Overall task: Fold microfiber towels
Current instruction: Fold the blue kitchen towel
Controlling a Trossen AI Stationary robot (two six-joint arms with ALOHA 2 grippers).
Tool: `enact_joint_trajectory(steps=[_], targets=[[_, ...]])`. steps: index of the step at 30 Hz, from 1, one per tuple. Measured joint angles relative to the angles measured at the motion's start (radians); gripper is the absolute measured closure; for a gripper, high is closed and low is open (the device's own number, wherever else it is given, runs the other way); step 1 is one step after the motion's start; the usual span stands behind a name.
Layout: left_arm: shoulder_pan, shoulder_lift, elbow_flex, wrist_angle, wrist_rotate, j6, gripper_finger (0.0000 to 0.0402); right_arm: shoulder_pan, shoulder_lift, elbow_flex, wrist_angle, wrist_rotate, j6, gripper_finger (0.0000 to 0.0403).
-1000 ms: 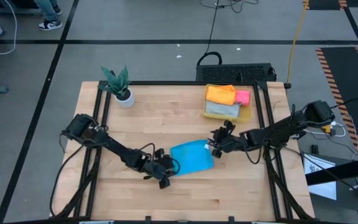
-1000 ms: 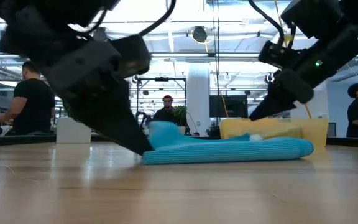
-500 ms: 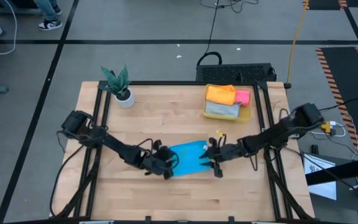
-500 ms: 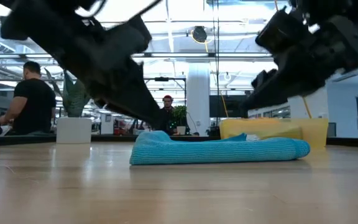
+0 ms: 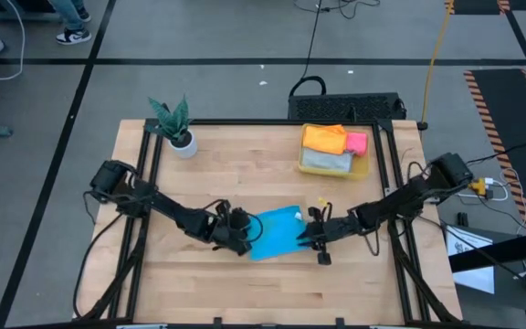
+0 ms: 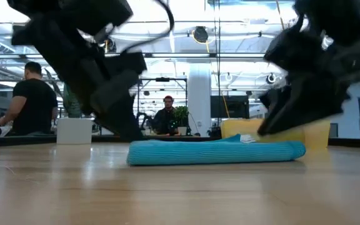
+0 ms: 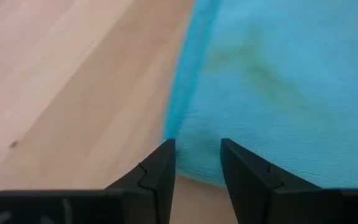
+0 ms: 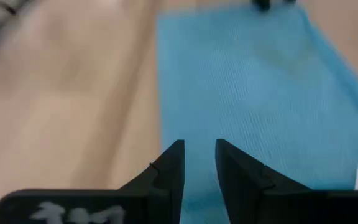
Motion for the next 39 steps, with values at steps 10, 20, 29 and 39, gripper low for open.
enact_joint_trajectory(steps=[10,20,29,39], targets=[[-0.053,-0.03,0.005,0.124,-0.103,0.1,0.0271,0.07,-0.052,0.001,0.106,-0.03,0.055,0.0323],[0.021,0.001,0.004,0.048,0.055,0.111,0.0271,0.026,0.068,0.0,0.017,0.03,0.183,0.0323],[-0.1,0.041,0.006,0.043,0.055,-0.096,0.0271,-0.047,-0.047,0.001,-0.251,0.034,0.183,0.0323],[-0.171,0.023,0.004,0.275,-0.048,0.0,0.0271,-0.004,-0.136,-0.001,-0.147,0.0,0.143,0.0323]])
